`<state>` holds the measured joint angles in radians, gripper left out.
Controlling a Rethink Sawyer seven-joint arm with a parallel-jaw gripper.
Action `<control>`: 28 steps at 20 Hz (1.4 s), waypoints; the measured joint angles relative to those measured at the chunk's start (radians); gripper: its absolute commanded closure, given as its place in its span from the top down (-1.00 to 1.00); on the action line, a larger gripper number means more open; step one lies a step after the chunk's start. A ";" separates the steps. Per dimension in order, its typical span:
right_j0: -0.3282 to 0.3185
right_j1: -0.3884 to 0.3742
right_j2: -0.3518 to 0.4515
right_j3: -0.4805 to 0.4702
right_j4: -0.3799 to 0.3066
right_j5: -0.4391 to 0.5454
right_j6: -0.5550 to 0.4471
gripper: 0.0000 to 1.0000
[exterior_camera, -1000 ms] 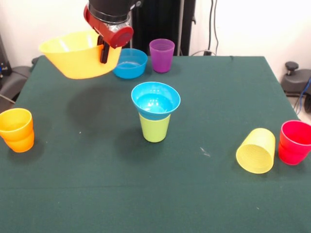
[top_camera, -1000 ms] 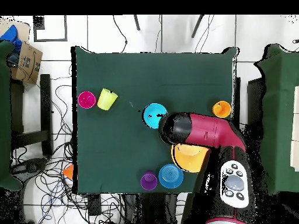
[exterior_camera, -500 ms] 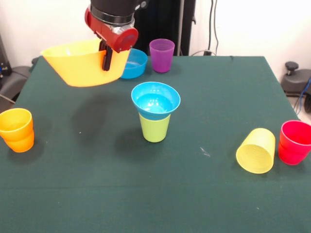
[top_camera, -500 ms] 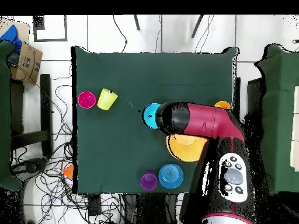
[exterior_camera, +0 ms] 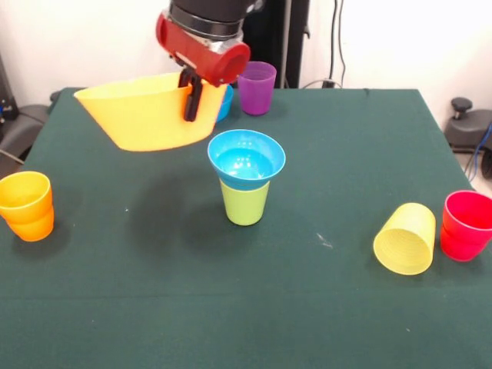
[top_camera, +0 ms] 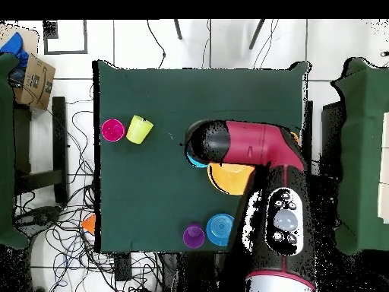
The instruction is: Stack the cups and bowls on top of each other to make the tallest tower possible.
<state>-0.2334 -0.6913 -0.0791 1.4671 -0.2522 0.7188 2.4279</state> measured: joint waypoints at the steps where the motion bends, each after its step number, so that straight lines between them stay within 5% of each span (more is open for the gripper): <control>1: 0.004 0.000 0.003 -0.004 0.001 0.002 0.000 -1.00; 10: 0.019 0.001 0.025 -0.032 0.011 0.055 0.000 -1.00; 28: 0.032 0.016 0.034 -0.111 0.007 0.315 0.000 -1.00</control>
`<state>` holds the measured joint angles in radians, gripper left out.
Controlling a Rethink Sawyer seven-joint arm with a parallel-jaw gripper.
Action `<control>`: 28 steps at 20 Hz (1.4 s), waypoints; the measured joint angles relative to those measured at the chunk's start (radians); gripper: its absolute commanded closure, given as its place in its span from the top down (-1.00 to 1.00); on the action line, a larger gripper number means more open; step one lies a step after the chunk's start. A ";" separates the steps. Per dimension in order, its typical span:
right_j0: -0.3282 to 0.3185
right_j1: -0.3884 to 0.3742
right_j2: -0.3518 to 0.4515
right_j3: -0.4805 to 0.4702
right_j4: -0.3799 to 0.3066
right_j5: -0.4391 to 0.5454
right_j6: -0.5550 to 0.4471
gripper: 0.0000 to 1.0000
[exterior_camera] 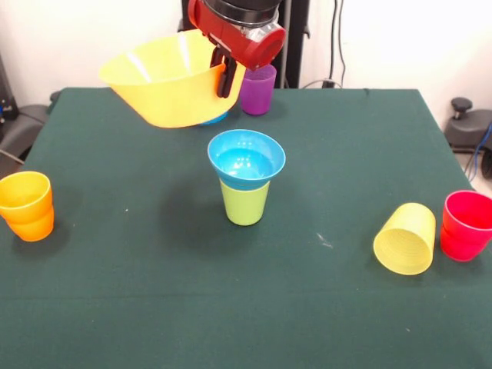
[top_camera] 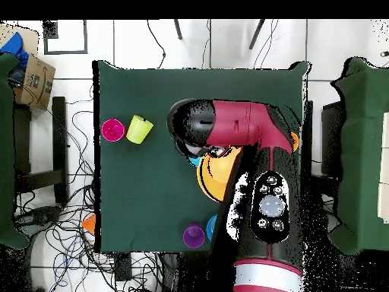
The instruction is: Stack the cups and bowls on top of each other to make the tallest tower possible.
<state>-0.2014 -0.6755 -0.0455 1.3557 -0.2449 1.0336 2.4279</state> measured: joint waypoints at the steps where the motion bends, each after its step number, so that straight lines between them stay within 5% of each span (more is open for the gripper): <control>1: 0.000 0.003 0.000 -0.005 0.000 0.001 0.000 -1.00; 28: 0.088 0.070 -0.002 -0.089 -0.002 0.064 0.000 -1.00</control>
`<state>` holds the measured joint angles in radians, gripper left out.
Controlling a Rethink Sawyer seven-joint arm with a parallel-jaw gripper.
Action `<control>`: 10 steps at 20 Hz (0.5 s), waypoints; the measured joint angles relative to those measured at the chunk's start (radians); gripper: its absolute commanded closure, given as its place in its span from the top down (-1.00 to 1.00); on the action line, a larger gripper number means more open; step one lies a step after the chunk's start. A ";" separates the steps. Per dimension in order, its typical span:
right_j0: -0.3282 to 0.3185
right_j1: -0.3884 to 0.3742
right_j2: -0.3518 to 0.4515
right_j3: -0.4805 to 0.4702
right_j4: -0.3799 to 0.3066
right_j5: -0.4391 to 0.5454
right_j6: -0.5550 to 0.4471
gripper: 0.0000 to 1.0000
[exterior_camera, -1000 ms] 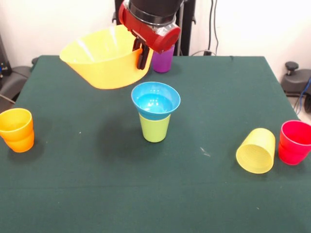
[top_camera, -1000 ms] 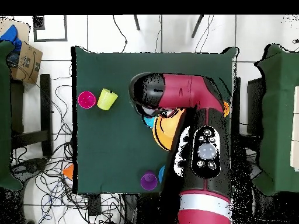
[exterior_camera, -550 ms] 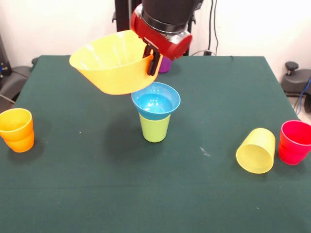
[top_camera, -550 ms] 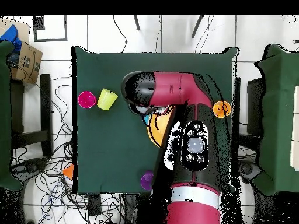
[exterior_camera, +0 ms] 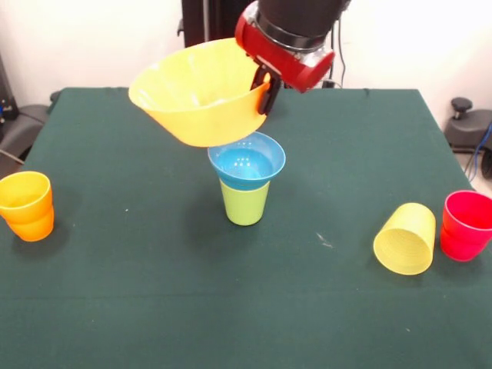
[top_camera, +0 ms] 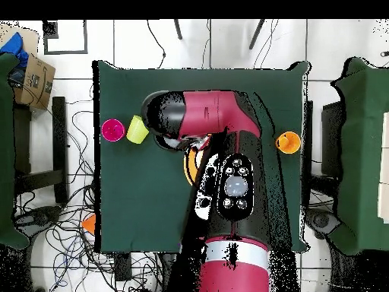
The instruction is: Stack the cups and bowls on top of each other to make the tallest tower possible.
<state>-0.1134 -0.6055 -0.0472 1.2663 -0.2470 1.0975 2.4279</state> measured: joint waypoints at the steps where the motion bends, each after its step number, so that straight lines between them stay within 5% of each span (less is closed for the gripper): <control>1: 0.003 0.000 0.000 -0.005 0.000 0.005 0.000 -1.00; 10: 0.029 0.006 -0.009 -0.053 -0.003 0.042 0.000 -1.00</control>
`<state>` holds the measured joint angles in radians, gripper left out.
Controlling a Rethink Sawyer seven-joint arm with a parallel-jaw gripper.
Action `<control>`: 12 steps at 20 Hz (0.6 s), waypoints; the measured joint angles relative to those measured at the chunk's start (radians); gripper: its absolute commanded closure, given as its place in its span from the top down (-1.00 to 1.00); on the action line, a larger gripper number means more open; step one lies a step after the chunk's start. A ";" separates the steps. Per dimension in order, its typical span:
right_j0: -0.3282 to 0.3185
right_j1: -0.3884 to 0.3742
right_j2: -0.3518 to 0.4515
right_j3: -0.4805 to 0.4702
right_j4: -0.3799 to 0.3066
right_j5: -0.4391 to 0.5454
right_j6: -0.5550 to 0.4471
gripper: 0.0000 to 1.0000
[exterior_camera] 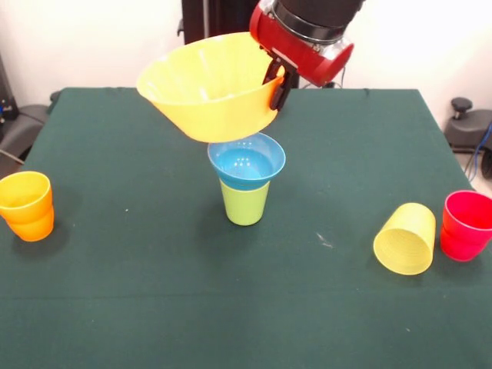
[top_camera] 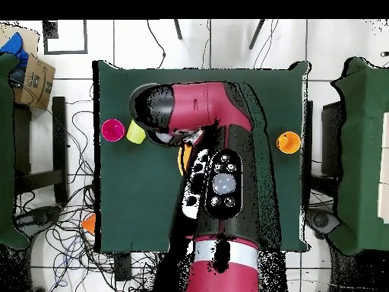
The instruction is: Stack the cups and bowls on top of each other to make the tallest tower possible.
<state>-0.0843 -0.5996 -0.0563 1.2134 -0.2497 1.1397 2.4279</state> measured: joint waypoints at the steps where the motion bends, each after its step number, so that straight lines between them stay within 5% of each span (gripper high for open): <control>1: 0.002 0.003 -0.001 -0.005 0.000 0.002 0.000 -1.00; 12: 0.044 0.055 -0.022 -0.050 0.000 0.003 0.000 -1.00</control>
<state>-0.0408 -0.5443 -0.0780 1.1632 -0.2499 1.1431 2.4279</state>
